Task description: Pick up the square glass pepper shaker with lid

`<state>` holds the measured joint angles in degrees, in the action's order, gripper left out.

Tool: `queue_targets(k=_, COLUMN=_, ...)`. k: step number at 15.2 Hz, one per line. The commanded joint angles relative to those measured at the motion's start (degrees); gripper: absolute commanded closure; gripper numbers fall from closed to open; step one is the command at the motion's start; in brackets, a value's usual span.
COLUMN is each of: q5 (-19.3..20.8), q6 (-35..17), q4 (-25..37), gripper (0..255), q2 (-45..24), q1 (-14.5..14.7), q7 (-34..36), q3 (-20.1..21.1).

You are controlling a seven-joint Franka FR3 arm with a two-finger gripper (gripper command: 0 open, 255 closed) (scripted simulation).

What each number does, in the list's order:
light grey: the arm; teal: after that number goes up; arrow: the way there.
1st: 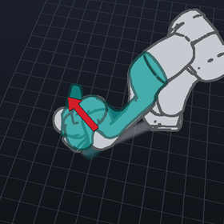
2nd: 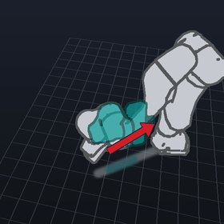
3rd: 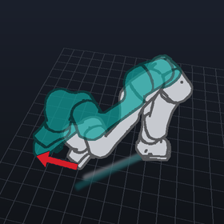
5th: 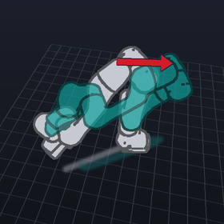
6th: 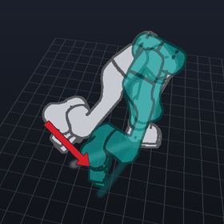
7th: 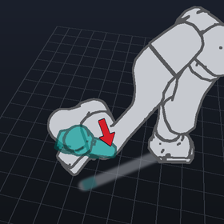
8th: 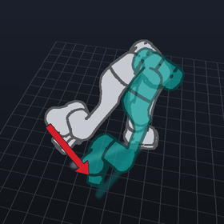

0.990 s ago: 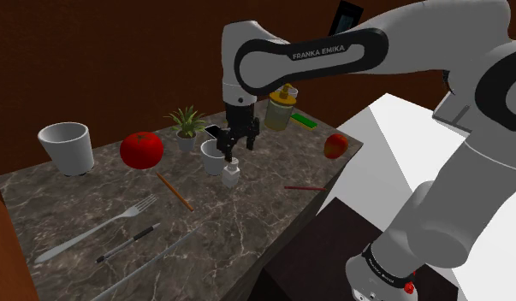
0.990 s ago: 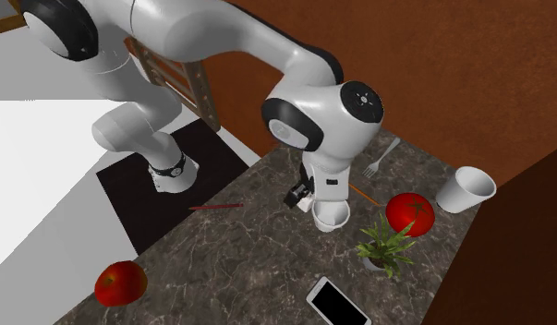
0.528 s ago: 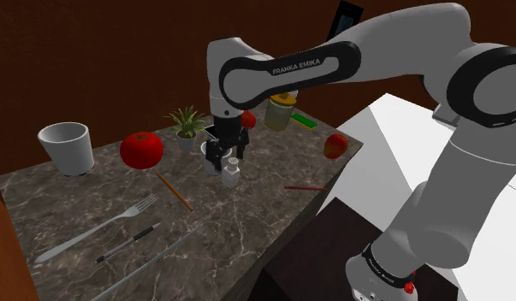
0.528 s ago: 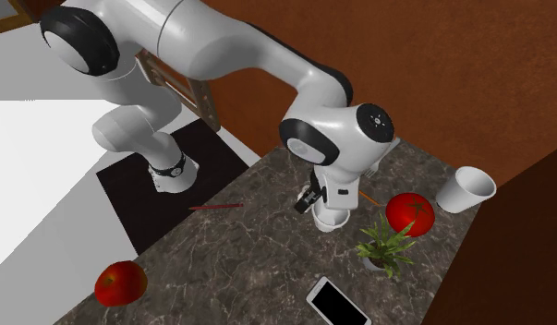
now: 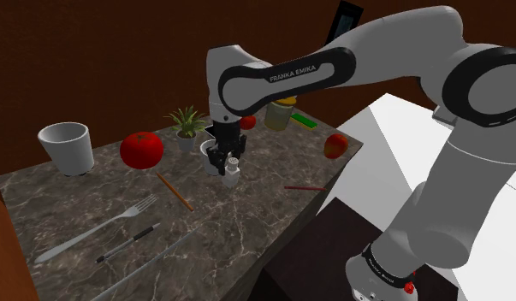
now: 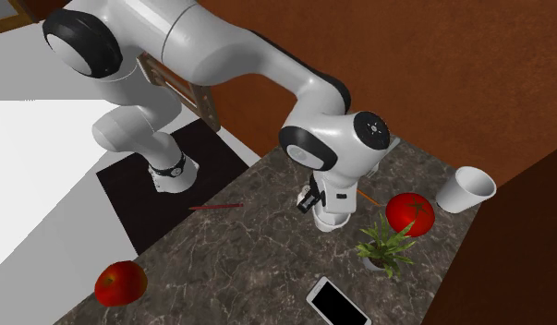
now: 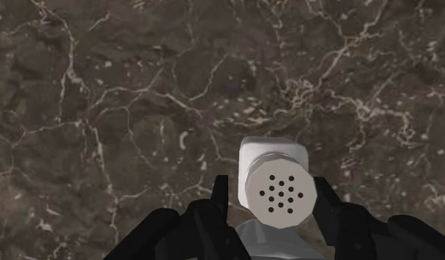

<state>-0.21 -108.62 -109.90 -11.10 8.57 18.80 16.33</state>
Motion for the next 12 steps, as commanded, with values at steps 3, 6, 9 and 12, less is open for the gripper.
queue_targets(k=3, q5=-0.05, q6=-0.09, q4=-0.16, gripper=255, q2=-0.13, q1=0.0, q7=-0.08, q3=0.02)
queue_targets(k=6, q5=-0.07, q6=-0.18, q4=-0.29, gripper=255, q2=-0.08, q1=0.03, q7=-0.04, q3=0.04)
queue_targets(k=9, q5=-0.32, q6=1.93, q4=0.95, gripper=255, q2=0.82, q1=-0.04, q7=-0.13, q3=0.09)
queue_targets(k=12, q5=-0.53, q6=4.06, q4=2.34, gripper=255, q2=1.59, q1=-0.09, q7=-0.19, q3=0.12)
